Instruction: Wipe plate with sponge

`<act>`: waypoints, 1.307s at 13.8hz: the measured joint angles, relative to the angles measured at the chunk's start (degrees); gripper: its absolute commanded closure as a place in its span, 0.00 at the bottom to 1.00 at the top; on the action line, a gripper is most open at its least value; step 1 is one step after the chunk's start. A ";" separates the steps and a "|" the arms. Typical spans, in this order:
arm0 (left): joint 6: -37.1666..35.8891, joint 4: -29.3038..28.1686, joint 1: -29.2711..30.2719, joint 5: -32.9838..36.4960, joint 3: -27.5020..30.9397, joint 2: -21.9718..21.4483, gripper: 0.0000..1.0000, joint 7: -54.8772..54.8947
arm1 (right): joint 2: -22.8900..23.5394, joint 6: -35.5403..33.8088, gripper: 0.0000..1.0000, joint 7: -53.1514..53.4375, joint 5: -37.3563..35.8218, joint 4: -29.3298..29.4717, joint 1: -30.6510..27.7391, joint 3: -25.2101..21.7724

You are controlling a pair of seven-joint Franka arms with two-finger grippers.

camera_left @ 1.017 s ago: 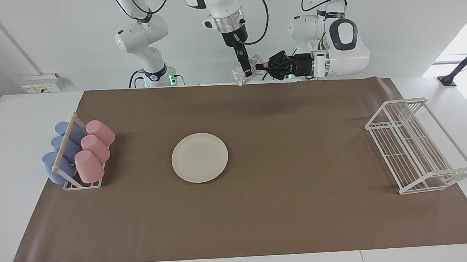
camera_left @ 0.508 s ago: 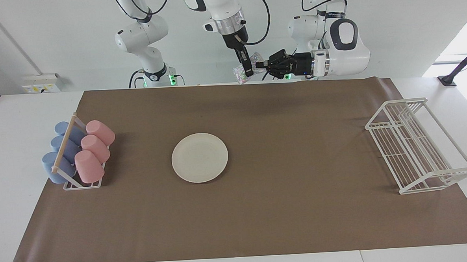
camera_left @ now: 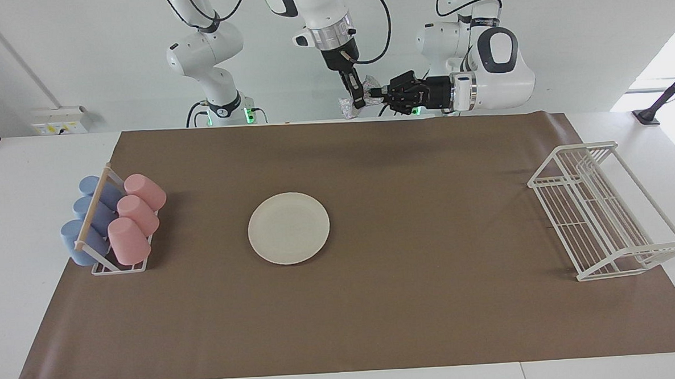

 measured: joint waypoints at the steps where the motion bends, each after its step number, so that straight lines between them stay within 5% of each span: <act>1: 0.03 0.00 0.03 0.17 0.05 -0.03 0.00 -0.19 | 0.00 0.00 1.00 -0.62 -0.52 -0.14 -0.05 -0.03; 6: 0.45 0.19 1.05 6.32 0.26 -0.15 0.00 -2.76 | 1.23 2.54 1.00 -18.90 -2.21 -4.89 -8.99 -0.52; 12: 2.67 2.29 3.83 21.21 0.43 -0.23 0.00 -7.42 | 12.93 29.03 1.00 -31.37 -2.23 -18.06 -13.52 -0.65; 18: 7.69 3.14 5.94 40.13 0.51 -0.23 0.00 -8.11 | 18.82 36.12 1.00 -39.70 -2.22 -20.39 -16.92 -0.64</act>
